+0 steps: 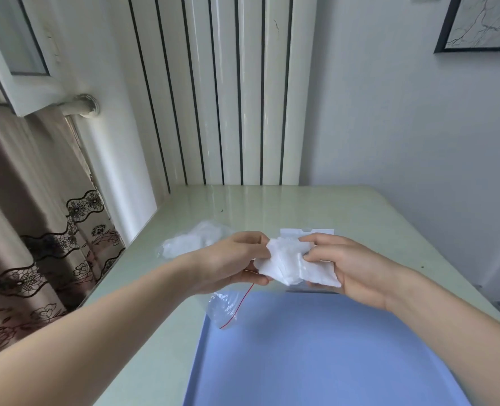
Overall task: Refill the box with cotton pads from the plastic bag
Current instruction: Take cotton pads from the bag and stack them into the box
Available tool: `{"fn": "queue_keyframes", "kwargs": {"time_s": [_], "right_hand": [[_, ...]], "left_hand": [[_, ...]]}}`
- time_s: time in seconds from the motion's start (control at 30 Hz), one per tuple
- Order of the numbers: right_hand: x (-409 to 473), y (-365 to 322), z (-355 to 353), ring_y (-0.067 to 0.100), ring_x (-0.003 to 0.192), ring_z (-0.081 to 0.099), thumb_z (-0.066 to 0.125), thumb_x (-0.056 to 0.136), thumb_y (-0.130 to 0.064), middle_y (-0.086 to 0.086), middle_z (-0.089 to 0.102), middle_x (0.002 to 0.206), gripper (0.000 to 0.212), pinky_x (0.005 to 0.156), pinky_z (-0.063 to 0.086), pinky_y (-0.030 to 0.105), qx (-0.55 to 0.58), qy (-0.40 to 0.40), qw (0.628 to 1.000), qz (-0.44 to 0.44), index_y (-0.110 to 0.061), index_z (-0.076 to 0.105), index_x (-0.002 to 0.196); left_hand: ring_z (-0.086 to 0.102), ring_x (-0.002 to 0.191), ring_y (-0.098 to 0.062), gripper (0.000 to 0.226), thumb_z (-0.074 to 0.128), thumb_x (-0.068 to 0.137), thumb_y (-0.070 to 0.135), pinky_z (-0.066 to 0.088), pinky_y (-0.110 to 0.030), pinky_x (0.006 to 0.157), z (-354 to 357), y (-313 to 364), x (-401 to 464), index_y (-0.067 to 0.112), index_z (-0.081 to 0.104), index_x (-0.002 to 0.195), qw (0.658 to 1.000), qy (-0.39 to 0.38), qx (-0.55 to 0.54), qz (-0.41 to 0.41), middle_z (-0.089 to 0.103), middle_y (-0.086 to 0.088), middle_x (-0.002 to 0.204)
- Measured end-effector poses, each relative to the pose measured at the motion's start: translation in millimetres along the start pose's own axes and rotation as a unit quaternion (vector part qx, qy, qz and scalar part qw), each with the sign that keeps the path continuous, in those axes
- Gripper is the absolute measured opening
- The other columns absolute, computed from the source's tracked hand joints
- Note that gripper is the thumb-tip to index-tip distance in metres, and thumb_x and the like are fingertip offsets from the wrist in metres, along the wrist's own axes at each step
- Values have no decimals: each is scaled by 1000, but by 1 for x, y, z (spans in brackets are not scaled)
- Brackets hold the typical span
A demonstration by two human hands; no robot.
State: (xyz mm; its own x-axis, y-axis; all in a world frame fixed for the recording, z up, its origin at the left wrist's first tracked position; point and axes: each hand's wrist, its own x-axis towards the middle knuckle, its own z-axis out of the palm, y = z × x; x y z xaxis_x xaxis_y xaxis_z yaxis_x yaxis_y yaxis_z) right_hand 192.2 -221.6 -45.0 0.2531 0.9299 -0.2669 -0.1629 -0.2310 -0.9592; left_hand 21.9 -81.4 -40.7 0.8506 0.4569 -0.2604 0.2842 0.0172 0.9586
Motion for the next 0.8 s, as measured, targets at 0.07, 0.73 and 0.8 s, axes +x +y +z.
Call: {"fn": "queue_keyframes", "kwargs": {"time_s": [0.07, 0.73, 0.8], "right_hand": [[2, 1, 1, 18, 88, 69, 55, 92, 0, 6, 71, 101, 29, 72, 56, 27, -7, 2, 1000, -6, -9, 66, 117], [15, -8, 20, 29, 102, 71, 63, 88, 3, 15, 73, 112, 31, 90, 54, 38, -77, 23, 996, -26, -4, 57, 118], [15, -9, 21, 30, 105, 70, 64, 87, 3, 14, 73, 112, 33, 93, 53, 40, -84, 22, 996, -25, -5, 56, 118]], "left_hand": [[63, 72, -16, 10, 53, 96, 6, 57, -27, 76, -4, -1, 3, 4, 62, 101, 998, 23, 62, 24, 63, -6, 84], [66, 84, -16, 21, 54, 95, 17, 58, -30, 81, -11, 1, 9, 2, 68, 99, 995, 28, 65, 67, 68, -12, 94], [66, 83, -15, 10, 61, 92, 15, 58, -36, 88, -12, -1, 10, 10, 68, 96, 989, 42, 116, 84, 69, -5, 91]]}}
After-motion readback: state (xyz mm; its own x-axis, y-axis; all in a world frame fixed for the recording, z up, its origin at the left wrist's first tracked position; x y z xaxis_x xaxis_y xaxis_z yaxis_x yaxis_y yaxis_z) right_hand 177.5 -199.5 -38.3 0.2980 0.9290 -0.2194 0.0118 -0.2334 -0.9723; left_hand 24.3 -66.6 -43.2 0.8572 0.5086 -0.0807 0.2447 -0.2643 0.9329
